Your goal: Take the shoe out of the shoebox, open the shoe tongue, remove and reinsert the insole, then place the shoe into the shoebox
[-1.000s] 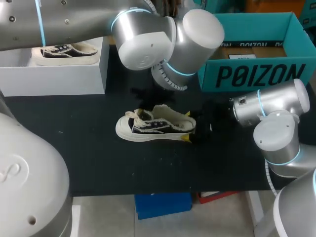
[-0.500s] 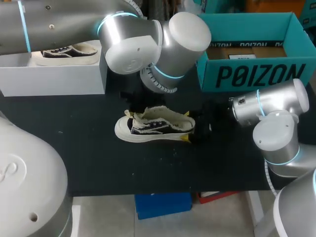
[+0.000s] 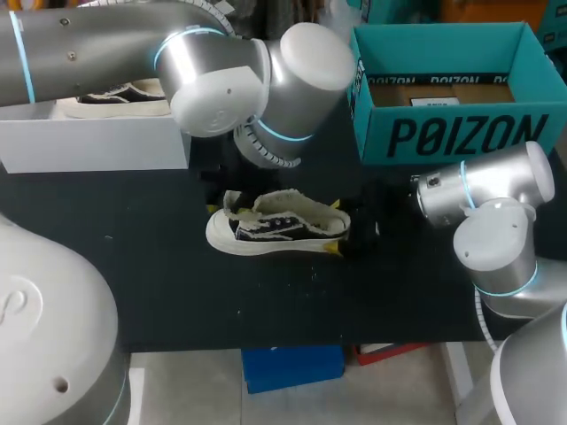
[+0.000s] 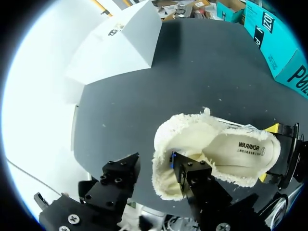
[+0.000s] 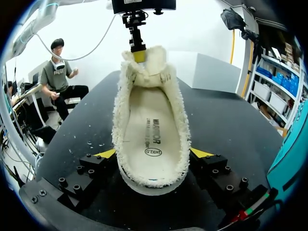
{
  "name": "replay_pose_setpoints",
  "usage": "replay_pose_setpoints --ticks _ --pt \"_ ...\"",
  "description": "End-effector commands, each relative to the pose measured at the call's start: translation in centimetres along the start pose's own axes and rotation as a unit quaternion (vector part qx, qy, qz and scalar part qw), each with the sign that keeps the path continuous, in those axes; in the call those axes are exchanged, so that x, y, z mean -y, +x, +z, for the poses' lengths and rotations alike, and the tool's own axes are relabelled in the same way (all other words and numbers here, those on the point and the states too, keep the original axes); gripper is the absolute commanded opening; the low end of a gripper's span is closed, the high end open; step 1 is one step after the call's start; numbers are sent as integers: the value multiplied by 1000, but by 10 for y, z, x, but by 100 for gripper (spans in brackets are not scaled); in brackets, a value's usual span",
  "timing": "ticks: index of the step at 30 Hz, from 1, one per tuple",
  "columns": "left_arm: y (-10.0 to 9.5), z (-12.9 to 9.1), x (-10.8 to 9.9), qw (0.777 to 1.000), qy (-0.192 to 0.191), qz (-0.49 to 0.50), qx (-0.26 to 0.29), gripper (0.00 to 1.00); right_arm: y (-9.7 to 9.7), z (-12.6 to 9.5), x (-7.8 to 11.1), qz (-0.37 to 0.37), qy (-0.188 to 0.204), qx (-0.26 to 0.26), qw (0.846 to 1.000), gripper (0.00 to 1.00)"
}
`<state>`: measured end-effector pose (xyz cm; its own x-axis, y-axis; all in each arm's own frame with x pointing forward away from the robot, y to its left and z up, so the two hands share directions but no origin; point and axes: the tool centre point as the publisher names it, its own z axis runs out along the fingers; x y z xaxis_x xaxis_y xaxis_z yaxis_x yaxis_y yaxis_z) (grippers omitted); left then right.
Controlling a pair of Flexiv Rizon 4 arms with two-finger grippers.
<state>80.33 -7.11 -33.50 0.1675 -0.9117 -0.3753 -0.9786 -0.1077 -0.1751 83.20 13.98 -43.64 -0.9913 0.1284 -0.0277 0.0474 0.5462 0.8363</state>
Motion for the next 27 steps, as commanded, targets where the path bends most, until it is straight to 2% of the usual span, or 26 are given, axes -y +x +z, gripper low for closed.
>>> replay_pose_setpoints --ticks 1,17,27 --pt "-11 1 -4 1000 5 -7 -7 100 -1 1 2 1 0 1 1000 0" --pt "-43 8 -7 999 6 -50 6 100 -1 1 2 1 0 1 1000 0" --pt "-43 32 -7 998 -22 -56 31 100 -1 1 2 1 0 1 1000 0"
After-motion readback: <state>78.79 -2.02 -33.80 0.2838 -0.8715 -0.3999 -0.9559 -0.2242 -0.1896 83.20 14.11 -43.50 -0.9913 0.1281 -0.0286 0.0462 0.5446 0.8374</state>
